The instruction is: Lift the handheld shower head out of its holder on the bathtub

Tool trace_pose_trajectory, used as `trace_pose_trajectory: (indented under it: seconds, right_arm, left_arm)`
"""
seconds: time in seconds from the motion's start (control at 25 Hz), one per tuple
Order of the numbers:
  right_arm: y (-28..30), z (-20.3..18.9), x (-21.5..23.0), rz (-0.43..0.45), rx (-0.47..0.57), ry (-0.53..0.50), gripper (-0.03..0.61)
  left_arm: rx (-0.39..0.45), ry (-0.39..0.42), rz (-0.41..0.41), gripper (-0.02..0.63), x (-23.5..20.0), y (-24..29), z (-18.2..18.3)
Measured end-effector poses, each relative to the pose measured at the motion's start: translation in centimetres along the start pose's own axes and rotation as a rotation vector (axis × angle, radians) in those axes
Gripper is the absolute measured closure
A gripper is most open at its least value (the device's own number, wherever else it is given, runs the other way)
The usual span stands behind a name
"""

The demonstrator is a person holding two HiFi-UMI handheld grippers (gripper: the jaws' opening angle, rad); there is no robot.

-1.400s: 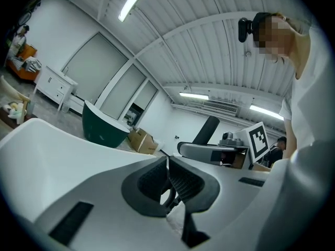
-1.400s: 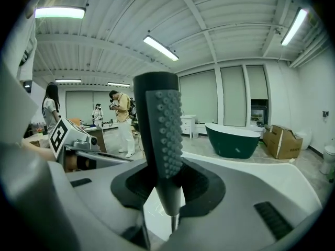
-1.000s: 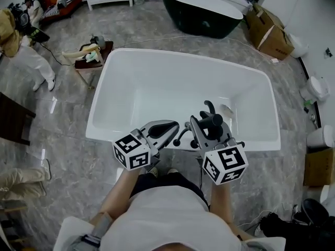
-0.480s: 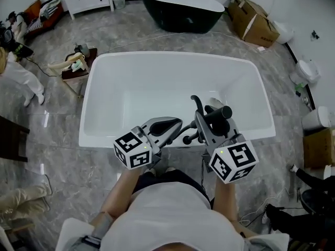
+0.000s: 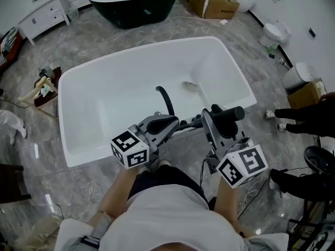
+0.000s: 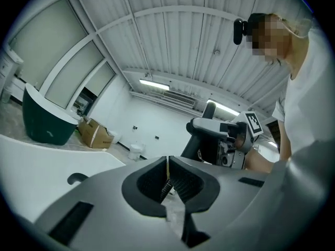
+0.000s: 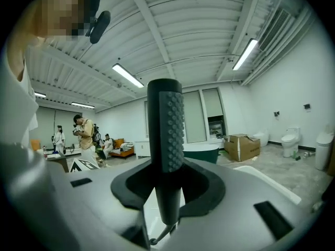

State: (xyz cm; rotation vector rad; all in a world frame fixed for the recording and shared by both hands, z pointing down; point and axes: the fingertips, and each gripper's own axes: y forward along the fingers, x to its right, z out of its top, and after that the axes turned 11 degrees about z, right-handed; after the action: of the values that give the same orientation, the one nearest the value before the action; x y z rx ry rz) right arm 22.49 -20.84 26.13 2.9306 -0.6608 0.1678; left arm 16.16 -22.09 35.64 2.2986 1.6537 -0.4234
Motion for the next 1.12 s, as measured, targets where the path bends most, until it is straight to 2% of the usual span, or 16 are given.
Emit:
trace_pose_trajectory:
  seconds: [0.44, 0.64, 0.92, 1.12]
  right_arm:
    - [-11.5, -0.3, 5.7, -0.291, 0.043, 0.044, 0.453]
    - [-16.2, 0.1, 7.4, -0.438, 0.091, 0.076, 0.453]
    - [-22.6, -0.2, 9.3, -0.676, 0.117, 0.054, 0.451]
    - [-26.3, -0.6, 9.9, -0.79, 0.141, 0.071, 0.451]
  left_arm:
    - [-0.087, 0.006, -0.221, 0.594, 7.6, 6.8, -2.7]
    - [-0.119, 0.003, -0.281, 0.594, 9.9, 7.7, -3.5]
    - [-0.157, 0.006, -0.34, 0.594, 11.8, 8.5, -5.0]
    - [-0.18, 0.005, -0.384, 0.594, 13.1, 9.1, -5.7]
